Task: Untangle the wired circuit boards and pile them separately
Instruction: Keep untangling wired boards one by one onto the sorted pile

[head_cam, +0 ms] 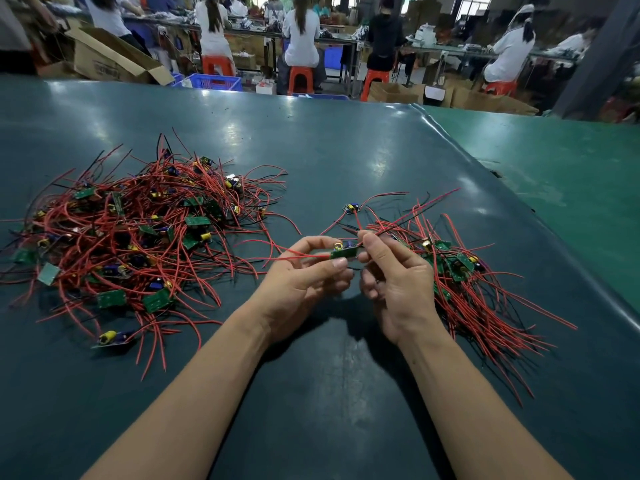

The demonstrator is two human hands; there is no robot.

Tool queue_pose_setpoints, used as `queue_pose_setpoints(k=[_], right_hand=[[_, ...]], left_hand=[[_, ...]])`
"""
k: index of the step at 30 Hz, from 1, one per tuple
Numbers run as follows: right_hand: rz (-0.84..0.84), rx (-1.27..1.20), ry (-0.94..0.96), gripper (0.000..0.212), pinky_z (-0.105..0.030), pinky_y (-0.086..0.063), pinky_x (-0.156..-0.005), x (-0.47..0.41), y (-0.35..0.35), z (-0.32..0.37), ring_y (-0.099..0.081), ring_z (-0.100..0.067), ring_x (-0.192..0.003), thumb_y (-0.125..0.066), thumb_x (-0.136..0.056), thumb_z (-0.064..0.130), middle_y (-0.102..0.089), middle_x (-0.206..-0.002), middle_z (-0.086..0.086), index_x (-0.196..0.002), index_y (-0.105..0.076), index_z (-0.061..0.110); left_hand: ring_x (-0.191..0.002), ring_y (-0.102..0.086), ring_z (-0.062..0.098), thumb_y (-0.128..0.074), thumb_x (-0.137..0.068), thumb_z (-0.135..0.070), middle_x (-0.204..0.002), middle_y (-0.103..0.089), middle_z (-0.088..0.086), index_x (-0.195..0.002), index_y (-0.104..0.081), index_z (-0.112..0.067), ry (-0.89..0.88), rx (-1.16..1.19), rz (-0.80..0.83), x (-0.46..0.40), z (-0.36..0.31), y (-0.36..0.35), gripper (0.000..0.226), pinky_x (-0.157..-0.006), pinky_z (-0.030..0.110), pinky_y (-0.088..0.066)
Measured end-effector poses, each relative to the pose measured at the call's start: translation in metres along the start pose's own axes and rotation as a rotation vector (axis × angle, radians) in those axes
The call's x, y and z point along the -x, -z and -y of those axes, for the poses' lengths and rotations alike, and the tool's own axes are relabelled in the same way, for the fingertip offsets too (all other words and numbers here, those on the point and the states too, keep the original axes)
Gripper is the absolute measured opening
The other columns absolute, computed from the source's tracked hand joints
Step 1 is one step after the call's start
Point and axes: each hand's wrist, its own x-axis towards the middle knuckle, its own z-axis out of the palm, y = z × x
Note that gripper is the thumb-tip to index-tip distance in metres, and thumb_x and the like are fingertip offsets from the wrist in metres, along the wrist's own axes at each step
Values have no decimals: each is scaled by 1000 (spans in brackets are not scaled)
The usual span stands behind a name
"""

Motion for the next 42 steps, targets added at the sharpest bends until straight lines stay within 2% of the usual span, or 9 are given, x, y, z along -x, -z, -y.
queue_pose_setpoints(k=[2, 4, 12, 20, 24, 32, 36, 38, 42], right_hand=[[-5, 49, 29, 10, -16, -29, -34, -1, 1, 0, -42, -9, -37, -64, -91, 11, -59, -61, 0, -86, -72, 10], [28, 69, 25, 15, -16, -29, -34, -1, 2, 0, -45, -10, -38, -58, -95, 10, -59, -62, 1, -86, -70, 12], [35, 272, 70, 16, -18, -33, -37, 2, -3, -10, -47, -11, -41, -67, -92, 21, -62, -63, 2, -79, -75, 23], [3, 209, 79, 16, -24, -41, -52, 1, -5, -13, -53, -19, -56, -71, -88, 13, -69, -70, -1, -77, -79, 21], [-69, 117, 88, 19, -16, -30, -37, -1, -3, -9, -41, -7, -37, -68, -90, 11, -63, -59, 1, -75, -79, 17], [-275, -107, 104, 24, -14, -25, -35, -13, 11, 5, -39, -5, -36, -65, -91, 6, -60, -55, 1, -69, -72, 11], [-198, -113, 70, 23, -15, -27, -35, -12, 13, 7, -42, -5, -38, -64, -93, 13, -64, -63, 0, -73, -74, 12], [-98, -58, -31, 16, -15, -29, -34, -8, 10, 7, -44, -6, -39, -65, -92, 18, -65, -66, -1, -81, -74, 11], [131, 81, -153, 9, -15, -31, -34, 6, -3, -2, -45, -7, -41, -67, -87, 11, -65, -67, -1, -91, -75, 10]], left_hand=[[-61, -63, 15, -70, -73, -23, -82, -68, 9, -93, -62, -16, 111, 3, -5, 2, -1, -3, 22, -61, 22, -54], [-55, -60, 12, -68, -76, -31, -70, -66, 5, -87, -64, -14, 96, 13, -54, 0, -1, -2, 21, -57, 20, -53], [-57, -62, 13, -74, -70, -18, -70, -68, 4, -95, -65, -9, -108, -62, -126, -3, 3, 2, 27, -59, 20, -53], [-53, -58, 13, -82, -60, -26, -67, -70, 4, -70, -76, -16, -163, -149, -136, -6, 6, 3, 15, -56, 21, -51], [-52, -54, 13, -85, -67, -17, -61, -64, 2, -63, -73, -17, -164, -199, -108, -7, 6, 4, 12, -53, 21, -46], [-47, -41, 12, -67, -72, -12, -50, -46, -2, -45, -53, -20, -131, -156, -41, -3, -1, 7, 32, -50, 22, -35], [-46, -39, 12, -70, -70, -4, -50, -42, 0, -47, -49, -20, -148, -95, -55, -1, -5, 9, 36, -50, 22, -34], [-45, -41, 13, -69, -71, -10, -49, -45, 1, -47, -52, -19, -172, -80, -78, -2, -5, 11, 31, -49, 21, -37], [-45, -43, 13, -70, -70, -16, -50, -51, 1, -47, -58, -17, -132, -167, -84, -2, -2, 11, 26, -49, 21, -37]])
